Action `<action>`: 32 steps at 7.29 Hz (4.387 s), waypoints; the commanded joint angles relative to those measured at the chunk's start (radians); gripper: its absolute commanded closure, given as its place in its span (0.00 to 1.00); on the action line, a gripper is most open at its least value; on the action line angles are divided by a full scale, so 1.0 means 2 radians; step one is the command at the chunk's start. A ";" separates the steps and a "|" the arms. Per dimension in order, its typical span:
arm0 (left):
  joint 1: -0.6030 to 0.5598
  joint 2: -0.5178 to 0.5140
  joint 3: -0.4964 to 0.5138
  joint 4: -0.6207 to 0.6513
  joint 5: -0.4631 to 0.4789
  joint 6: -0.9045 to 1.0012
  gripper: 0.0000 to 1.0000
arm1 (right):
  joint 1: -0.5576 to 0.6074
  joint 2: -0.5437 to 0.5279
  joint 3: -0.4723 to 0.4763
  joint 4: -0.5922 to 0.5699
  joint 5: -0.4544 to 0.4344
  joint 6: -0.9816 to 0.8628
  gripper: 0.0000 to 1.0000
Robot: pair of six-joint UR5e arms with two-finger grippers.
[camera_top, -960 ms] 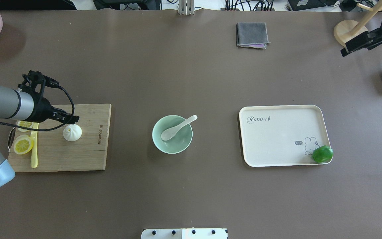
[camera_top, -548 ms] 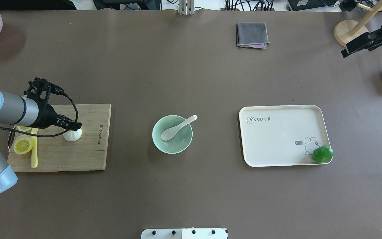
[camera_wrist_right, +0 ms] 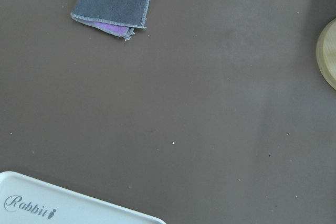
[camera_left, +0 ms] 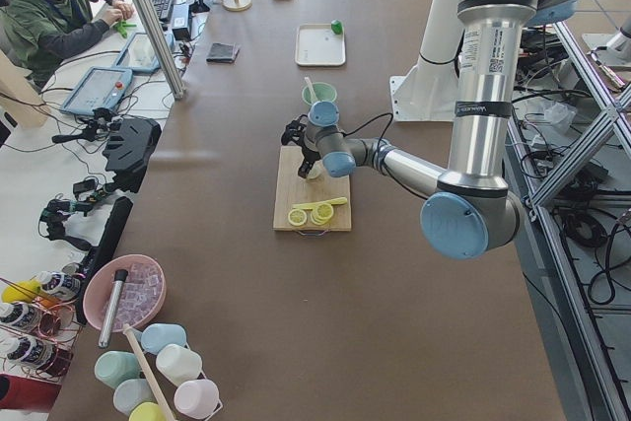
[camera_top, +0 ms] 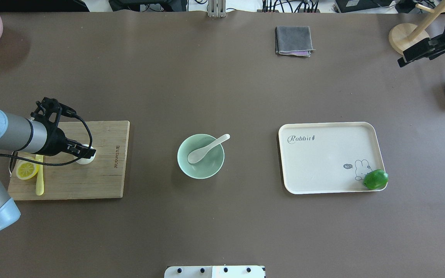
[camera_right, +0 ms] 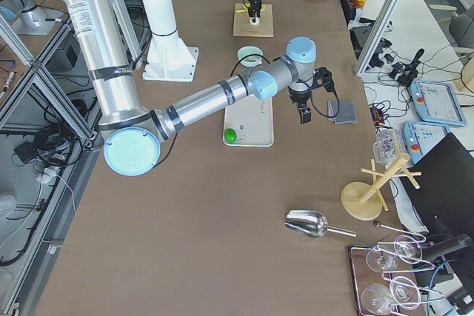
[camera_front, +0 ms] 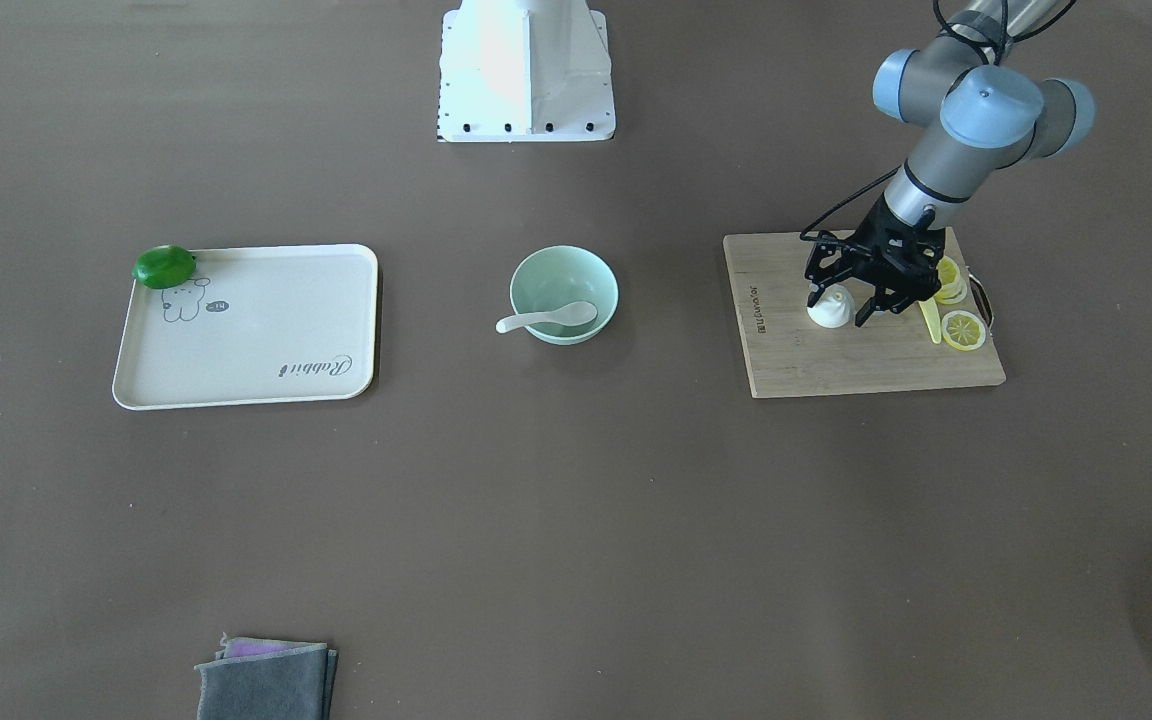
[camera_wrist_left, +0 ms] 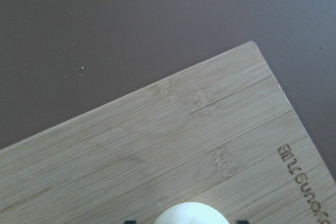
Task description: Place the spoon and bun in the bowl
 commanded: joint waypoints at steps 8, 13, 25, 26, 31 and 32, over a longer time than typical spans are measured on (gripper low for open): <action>0.111 -0.204 0.003 0.005 0.112 -0.219 1.00 | 0.035 -0.089 0.014 0.001 -0.003 -0.001 0.00; 0.111 -0.220 0.032 0.005 0.116 -0.210 0.01 | 0.035 -0.090 0.016 0.001 -0.012 -0.001 0.00; -0.440 0.006 -0.041 0.491 -0.190 0.619 0.01 | 0.132 -0.193 0.024 -0.006 0.027 -0.089 0.00; -0.457 0.013 -0.012 0.486 -0.188 0.619 0.01 | 0.155 -0.193 0.049 -0.065 0.026 -0.118 0.00; -0.501 0.062 -0.025 0.448 -0.184 0.616 0.01 | 0.171 -0.233 0.021 -0.107 0.008 -0.258 0.00; -0.502 0.063 -0.026 0.449 -0.187 0.616 0.01 | 0.171 -0.232 0.021 -0.107 0.008 -0.258 0.00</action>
